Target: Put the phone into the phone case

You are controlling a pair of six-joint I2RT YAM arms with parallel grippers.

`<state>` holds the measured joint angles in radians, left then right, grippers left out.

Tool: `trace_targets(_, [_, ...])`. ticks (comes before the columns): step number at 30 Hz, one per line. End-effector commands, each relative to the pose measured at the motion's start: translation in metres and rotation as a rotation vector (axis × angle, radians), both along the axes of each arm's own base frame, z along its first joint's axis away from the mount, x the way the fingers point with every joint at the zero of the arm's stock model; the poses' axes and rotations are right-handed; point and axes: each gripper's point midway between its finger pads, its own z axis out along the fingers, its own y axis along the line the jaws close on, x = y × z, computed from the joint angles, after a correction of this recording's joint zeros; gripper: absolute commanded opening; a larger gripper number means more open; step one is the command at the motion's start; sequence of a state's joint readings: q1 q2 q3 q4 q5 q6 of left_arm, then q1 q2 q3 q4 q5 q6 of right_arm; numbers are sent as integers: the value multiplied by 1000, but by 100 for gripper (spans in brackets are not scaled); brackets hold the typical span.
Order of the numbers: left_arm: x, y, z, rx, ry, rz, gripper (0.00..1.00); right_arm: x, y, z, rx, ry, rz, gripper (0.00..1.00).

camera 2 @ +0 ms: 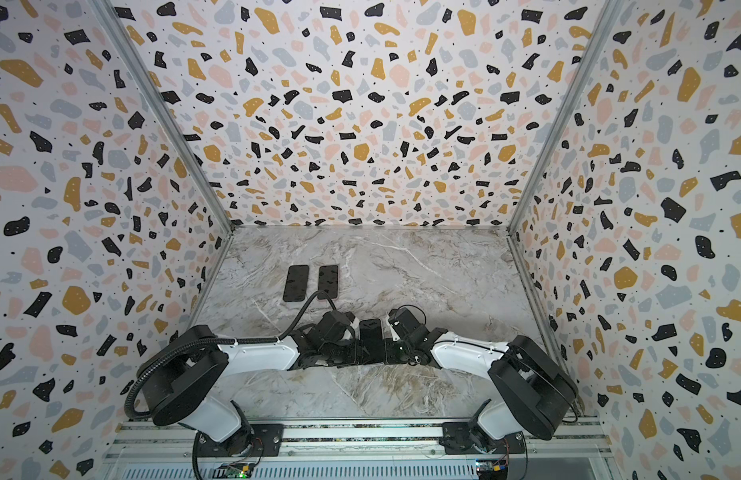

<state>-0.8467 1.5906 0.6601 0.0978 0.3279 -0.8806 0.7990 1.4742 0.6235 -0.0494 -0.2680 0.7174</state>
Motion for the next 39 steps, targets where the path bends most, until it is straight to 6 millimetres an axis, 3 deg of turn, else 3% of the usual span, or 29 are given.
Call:
trace_targets(1, [-23, 10, -37, 81, 68, -34, 51, -77, 17, -34, 24, 244, 203, 10])
trace_targets(18, [-24, 4, -39, 56, 87, -22, 49, -94, 25, -48, 20, 297, 236, 9])
trace_targets(32, [-23, 3, -38, 49, 84, -18, 48, -105, 20, -61, 18, 349, 216, 6])
trace_targets(36, [-24, 5, -37, 58, 78, -18, 48, -99, 19, -56, 12, 331, 211, 5])
trace_targets(39, [-22, 14, -36, 91, 64, -7, 48, -78, 7, -44, -5, 274, 165, 5])
